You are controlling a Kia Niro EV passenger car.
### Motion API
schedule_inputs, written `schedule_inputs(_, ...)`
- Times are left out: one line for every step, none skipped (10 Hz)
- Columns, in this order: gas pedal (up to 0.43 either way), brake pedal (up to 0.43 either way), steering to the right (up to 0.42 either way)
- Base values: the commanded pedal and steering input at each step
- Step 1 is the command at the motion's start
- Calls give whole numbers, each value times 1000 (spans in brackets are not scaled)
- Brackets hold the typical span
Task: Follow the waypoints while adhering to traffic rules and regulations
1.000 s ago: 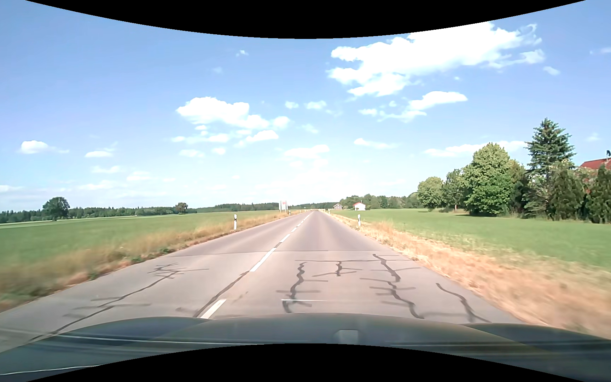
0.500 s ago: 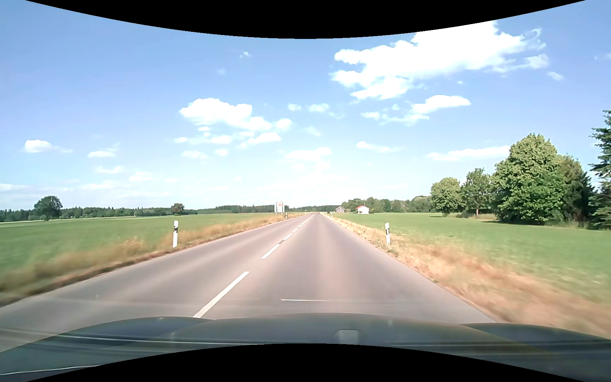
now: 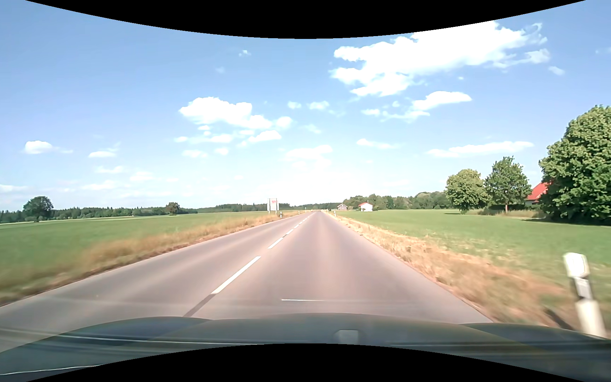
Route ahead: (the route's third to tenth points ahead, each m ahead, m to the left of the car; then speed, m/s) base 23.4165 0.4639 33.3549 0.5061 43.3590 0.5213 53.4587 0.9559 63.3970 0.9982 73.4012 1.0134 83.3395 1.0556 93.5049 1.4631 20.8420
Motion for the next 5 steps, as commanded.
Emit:
schedule_inputs(358, 6, -2)
schedule_inputs(358, 6, -2)
schedule_inputs(358, 6, -2)
schedule_inputs(390, 6, -4)
schedule_inputs(441, 6, -4)
